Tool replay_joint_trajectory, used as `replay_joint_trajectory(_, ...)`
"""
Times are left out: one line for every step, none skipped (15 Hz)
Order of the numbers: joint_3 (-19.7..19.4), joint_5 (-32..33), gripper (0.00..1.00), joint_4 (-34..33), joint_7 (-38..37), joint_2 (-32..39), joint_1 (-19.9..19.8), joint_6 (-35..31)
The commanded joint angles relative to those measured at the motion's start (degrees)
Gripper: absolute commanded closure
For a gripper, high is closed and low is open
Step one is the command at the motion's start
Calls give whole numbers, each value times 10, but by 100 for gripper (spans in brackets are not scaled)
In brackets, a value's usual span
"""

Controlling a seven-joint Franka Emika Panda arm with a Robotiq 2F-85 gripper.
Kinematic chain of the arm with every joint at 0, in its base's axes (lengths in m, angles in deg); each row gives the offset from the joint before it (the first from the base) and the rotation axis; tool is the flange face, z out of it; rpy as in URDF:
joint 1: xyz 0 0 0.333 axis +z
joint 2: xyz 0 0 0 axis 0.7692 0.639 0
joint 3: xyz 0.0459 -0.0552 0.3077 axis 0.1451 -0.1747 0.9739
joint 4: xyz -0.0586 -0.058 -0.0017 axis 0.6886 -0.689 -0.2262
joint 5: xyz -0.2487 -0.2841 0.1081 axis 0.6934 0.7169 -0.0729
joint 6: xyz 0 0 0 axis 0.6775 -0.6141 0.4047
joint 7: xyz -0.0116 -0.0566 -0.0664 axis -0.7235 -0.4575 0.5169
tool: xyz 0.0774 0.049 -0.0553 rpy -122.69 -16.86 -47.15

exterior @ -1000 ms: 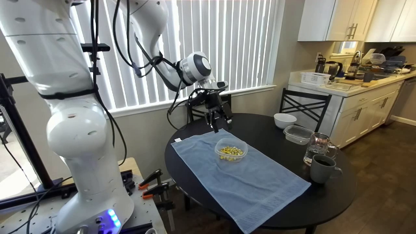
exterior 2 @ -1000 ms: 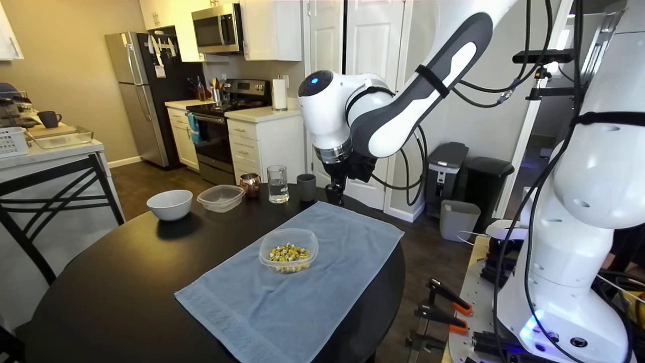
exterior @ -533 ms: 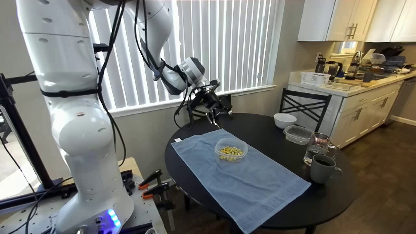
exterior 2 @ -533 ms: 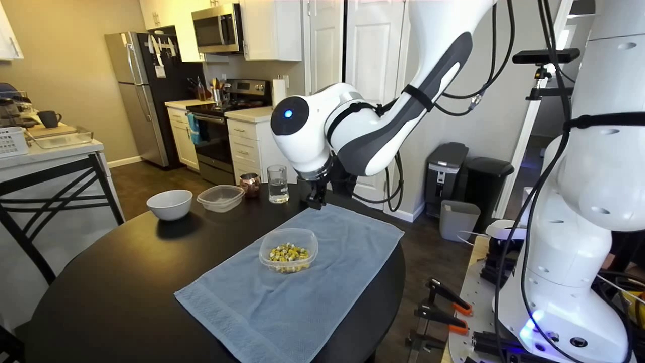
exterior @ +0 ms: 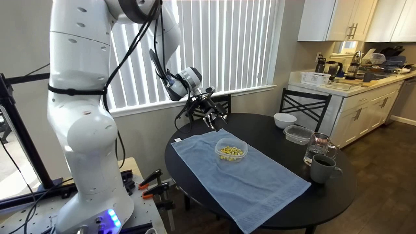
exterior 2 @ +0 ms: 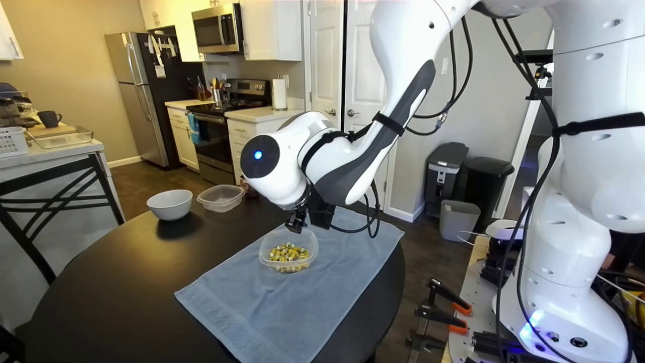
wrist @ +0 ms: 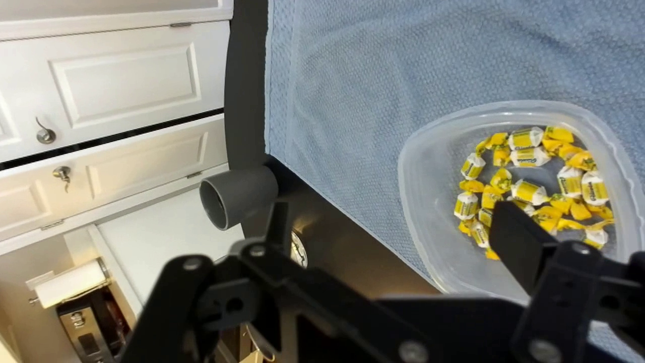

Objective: Pour out the contents of the bowl onto the towel

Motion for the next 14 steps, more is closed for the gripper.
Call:
replay_joint_trajectory(-15,17,0,-42,-1,67,12,14)
replay_joint_trajectory(-19,18,0,-57,4,85,14,17)
replay_joint_trajectory(-21,16,0,-75,13,101,17,21)
replay_joint_trajectory(-24,18,0,-90,18,115,20,22)
replay_joint_trajectory(-27,23,0,-109,22,129,25,26)
replay_joint_trajectory(-28,25,0,-124,25,139,29,28)
replay_joint_trajectory(-23,10,0,-138,36,142,24,12)
replay_joint_trajectory(-17,-3,0,-147,47,141,21,-4)
replay_joint_trajectory(-15,-7,0,-154,53,142,21,-14)
replay_joint_trajectory(-12,-12,0,-159,63,141,21,-21)
replay_joint_trajectory(-12,-18,0,-164,68,141,21,-27)
replay_joint_trajectory(-11,-26,0,-166,74,141,22,-30)
replay_joint_trajectory(-11,-40,0,-168,83,143,22,-34)
replay_joint_trajectory(-8,-65,0,-167,96,145,17,-45)
